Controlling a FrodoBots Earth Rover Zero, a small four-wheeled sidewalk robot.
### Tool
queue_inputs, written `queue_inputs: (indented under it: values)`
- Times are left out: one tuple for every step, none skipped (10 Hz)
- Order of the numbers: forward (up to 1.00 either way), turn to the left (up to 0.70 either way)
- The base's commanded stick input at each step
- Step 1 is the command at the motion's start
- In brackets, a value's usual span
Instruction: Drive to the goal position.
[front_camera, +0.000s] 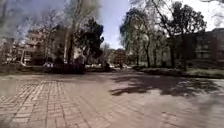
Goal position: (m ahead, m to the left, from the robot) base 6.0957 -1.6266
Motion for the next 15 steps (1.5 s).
queue_inputs:
  values:
    - [0.7,-0.32]
    - [0.7,-0.21]
    - [0.7,-0.1]
    - [0.7,0.0]
    - [0.7,0.0]
    - [0.7,0.0]
    - [0.7,0.0]
    - [0.7,0.0]
    - [0.7,0.0]
    - [0.7,0.0]
    - [0.7,0.0]
    - [0.7,0.0]
    - [0.7,0.0]
    - [0.7,0.0]
    - [0.7,0.0]
